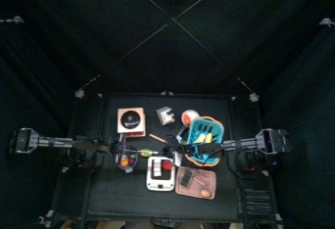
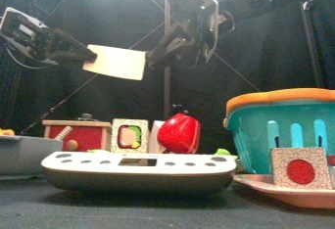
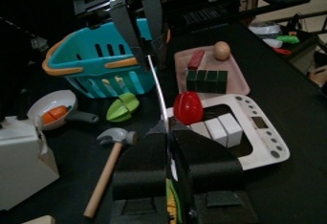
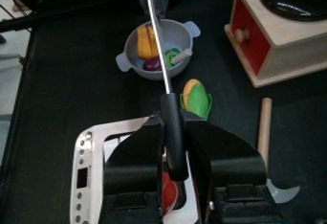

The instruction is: Regrasp cleaver

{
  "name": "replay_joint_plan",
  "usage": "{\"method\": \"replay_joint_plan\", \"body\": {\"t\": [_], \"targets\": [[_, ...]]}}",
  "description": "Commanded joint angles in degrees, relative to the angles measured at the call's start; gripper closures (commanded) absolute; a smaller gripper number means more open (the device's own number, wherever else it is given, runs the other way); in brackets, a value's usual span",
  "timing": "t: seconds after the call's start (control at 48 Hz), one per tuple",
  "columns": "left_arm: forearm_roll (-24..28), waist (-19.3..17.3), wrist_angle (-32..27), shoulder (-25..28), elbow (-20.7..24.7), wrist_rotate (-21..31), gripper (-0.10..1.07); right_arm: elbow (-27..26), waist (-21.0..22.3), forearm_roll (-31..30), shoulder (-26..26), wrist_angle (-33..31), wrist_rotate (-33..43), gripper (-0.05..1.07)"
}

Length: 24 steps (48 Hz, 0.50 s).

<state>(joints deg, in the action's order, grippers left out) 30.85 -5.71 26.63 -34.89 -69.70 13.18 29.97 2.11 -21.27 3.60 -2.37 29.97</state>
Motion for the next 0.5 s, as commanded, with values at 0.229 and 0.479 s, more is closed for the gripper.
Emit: {"method": "replay_joint_plan", "body": {"t": [0.229, 0.479], "targets": [[0.44, 1.67, 0.26, 0.26, -0.18, -0.09, 0.62, 0.00, 0.18, -0.35, -0.88, -0.97, 0.35, 0.59], [0.53, 1.67, 0.35, 6.15, 1.85, -0.09, 0.62, 0.70, -0.35, -0.35, 0.09, -2.11, 0.44, 0.59]]}}
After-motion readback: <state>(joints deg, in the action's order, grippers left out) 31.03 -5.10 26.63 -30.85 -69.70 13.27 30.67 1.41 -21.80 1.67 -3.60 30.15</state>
